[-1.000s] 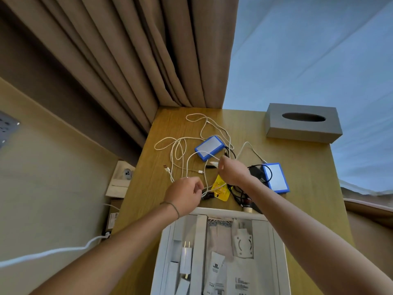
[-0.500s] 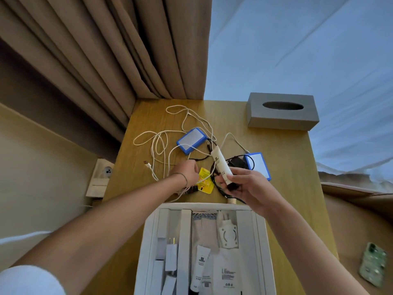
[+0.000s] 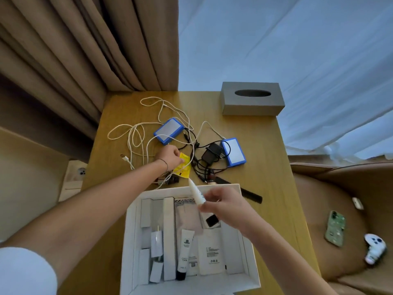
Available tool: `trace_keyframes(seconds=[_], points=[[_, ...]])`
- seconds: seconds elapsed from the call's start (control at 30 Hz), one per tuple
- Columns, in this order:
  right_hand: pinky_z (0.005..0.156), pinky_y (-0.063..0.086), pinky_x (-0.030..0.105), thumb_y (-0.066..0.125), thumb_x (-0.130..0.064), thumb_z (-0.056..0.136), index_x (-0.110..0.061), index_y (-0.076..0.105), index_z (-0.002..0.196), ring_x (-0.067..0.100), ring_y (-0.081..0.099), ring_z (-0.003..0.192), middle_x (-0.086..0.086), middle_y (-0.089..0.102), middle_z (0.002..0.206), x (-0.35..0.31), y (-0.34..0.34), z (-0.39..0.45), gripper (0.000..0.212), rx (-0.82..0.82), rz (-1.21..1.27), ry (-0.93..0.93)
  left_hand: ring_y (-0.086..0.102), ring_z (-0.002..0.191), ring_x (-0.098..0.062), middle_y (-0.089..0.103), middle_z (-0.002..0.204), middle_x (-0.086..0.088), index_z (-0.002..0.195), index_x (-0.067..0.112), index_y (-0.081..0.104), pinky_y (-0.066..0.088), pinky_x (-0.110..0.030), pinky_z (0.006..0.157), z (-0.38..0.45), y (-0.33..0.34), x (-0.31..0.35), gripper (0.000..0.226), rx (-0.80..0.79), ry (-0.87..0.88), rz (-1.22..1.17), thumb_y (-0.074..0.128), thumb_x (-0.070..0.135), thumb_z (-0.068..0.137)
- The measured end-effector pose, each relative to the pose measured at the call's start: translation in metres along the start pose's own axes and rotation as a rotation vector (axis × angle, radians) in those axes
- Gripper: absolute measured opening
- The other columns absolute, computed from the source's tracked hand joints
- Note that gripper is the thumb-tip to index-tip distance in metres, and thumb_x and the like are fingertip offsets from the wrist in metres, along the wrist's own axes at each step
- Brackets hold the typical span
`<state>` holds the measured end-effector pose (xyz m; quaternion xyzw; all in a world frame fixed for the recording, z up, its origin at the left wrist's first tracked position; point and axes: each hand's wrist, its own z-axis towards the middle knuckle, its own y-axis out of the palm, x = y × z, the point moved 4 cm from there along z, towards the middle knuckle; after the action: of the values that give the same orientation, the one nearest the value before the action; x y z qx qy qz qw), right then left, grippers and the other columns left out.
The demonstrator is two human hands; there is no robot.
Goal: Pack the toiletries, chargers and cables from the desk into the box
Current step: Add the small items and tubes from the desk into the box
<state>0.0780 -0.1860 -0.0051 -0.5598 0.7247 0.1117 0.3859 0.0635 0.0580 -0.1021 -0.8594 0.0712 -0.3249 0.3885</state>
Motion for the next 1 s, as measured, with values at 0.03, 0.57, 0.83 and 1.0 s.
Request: trace_keyframes(seconds=[0.03, 0.57, 0.83, 1.0], points=[[0.053, 0.051, 0.017, 0.078, -0.022, 0.077, -0.02, 0.075, 0.091, 0.001, 0.065, 0.06, 0.004, 0.073, 0.087, 0.006, 0.003, -0.003, 0.014, 0.006, -0.037, -0.01, 0.056, 0.079, -0.02, 0.062, 0.085, -0.005, 0.074, 0.018, 0.057, 0.043, -0.029, 0.068, -0.003, -0.004, 0.001, 0.023, 0.017, 0.009, -0.036, 0.077, 0.017, 0.084], [0.066, 0.063, 0.027, 0.074, -0.019, 0.089, -0.025, 0.068, 0.092, 0.011, 0.075, 0.079, -0.002, 0.076, 0.091, 0.092, 0.072, -0.018, 0.009, -0.062, -0.08, 0.171, 0.071, 0.09, -0.032, 0.073, 0.095, -0.015, 0.106, 0.014, 0.069, 0.061, -0.043, 0.076, -0.143, -0.077, 0.03, 0.027, 0.223, 0.3, -0.477, 0.066, -0.003, 0.086], [0.062, 0.061, 0.03, 0.083, -0.027, 0.081, -0.02, 0.069, 0.086, 0.011, 0.071, 0.07, -0.002, 0.073, 0.079, 0.097, 0.083, -0.002, 0.017, 0.1, -0.368, 0.103, 0.072, 0.077, -0.026, 0.076, 0.083, -0.005, 0.097, 0.02, 0.07, 0.06, -0.046, 0.072, -0.193, -0.047, -0.01, 0.021, 0.079, 0.354, -0.327, 0.073, 0.004, 0.082], [0.05, 0.041, 0.027, 0.077, -0.045, 0.083, -0.023, 0.059, 0.061, 0.01, 0.058, 0.06, -0.006, 0.06, 0.061, 0.094, 0.087, -0.001, 0.036, 0.157, -0.602, 0.075, 0.071, 0.07, -0.017, 0.074, 0.077, 0.001, 0.087, 0.026, 0.065, 0.06, -0.039, 0.067, -0.194, -0.022, -0.033, 0.021, 0.025, 0.283, -0.201, 0.075, 0.009, 0.078]])
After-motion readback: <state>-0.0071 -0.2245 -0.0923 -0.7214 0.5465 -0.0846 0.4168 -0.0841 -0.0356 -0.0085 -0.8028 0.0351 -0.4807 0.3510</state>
